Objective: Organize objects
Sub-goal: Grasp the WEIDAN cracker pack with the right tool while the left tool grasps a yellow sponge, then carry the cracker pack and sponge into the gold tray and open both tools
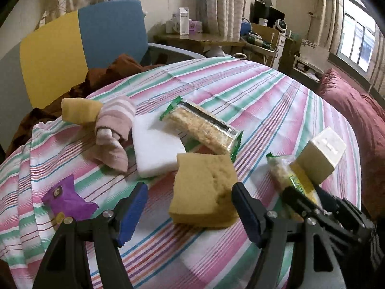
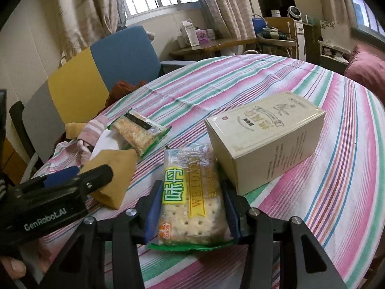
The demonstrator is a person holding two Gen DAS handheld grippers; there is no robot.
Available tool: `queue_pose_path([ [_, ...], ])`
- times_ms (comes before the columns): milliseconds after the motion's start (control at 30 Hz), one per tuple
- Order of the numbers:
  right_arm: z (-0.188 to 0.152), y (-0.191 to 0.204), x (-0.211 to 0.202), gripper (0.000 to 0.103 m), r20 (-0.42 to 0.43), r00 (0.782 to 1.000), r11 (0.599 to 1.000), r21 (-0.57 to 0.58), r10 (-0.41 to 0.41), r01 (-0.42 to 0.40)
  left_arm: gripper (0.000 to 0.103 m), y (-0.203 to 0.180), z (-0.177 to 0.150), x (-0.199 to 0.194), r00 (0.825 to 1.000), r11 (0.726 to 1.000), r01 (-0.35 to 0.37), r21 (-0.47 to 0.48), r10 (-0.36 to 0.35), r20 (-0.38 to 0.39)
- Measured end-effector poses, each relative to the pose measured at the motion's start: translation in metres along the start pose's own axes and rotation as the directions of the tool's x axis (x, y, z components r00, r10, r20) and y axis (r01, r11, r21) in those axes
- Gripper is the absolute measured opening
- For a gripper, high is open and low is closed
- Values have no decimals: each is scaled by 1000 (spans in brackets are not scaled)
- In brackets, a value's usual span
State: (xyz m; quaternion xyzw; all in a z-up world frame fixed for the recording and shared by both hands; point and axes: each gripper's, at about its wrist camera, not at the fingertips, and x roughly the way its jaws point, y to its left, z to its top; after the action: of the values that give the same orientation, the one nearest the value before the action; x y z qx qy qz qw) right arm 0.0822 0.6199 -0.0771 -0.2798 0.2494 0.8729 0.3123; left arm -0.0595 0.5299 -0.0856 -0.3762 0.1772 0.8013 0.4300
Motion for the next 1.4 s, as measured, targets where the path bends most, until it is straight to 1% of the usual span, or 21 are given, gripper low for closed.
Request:
queue_pose_path([
  [67,0,-3,-1,48,3,1000,1000,13,1,-1,74,-4,1,2,1000,1000,28,-1,-28,-7],
  [100,0,-2,-1,48,3,1000,1000,12,-1,1,71,-7,2,3,999,999,52,-3,-52,-13],
  [167,0,-2,-1,48,3,1000,1000,9,-6,6,70,-8,2,8,998,998,62,-18,-62,-22],
  [200,0,-3,-1,48,3,1000,1000,14,-1,1,70,-6,2,11,996,996,84,-43,-85,-33],
  [233,0,-4,-1,48,5,1000,1000,20,6,-6,70,-1,0,15,991,989,120,-84,-125,-47],
  [267,0,-5,-1,48,6,1000,1000,23,8,-8,66,4,-2,18,985,979,161,-128,-168,-47],
  [333,0,-5,-1,48,5,1000,1000,19,5,-5,45,8,-6,15,978,968,203,-149,-208,-21],
  [367,0,-5,-1,48,6,1000,1000,17,4,-4,44,8,-8,12,975,964,218,-150,-223,-13],
  [433,-1,-5,-1,48,6,1000,1000,17,4,-4,40,6,-12,6,980,970,199,-141,-200,4],
  [467,-1,-4,-1,48,6,1000,1000,15,1,-1,39,7,-14,3,982,971,190,-144,-190,16],
  [533,-1,-3,-1,48,6,1000,1000,4,-9,9,37,12,-21,-6,988,972,151,-177,-145,49],
  [600,-1,0,-2,48,7,1000,1000,-10,-25,25,37,24,-29,-16,992,964,112,-240,-92,91],
  [667,-1,4,-2,48,8,999,999,-27,-44,44,37,34,-37,-22,993,955,87,-285,-59,104],
  [733,-2,8,-3,48,13,997,996,-49,-72,72,37,41,-47,-28,994,945,74,-320,-42,106],
  [833,-2,14,-5,48,23,997,994,-78,-80,82,37,48,-56,-35,993,939,62,-337,-26,112],
  [1000,-6,35,-15,48,66,997,982,-180,-48,60,37,47,-83,-59,992,944,43,-327,0,129],
  [1100,-14,54,-25,48,91,996,963,-267,-20,43,37,43,-99,-76,989,951,27,-307,19,146],
  [1267,-29,76,-34,48,91,996,935,-354,0,33,37,45,-123,-95,986,948,31,-316,24,167],
  [1367,-40,85,-42,48,94,995,919,-393,16,22,37,45,-135,-106,982,955,37,-295,20,187],
  [1400,-42,87,-44,48,92,995,917,-400,24,14,36,44,-139,-110,981,961,26,-277,29,190],
])
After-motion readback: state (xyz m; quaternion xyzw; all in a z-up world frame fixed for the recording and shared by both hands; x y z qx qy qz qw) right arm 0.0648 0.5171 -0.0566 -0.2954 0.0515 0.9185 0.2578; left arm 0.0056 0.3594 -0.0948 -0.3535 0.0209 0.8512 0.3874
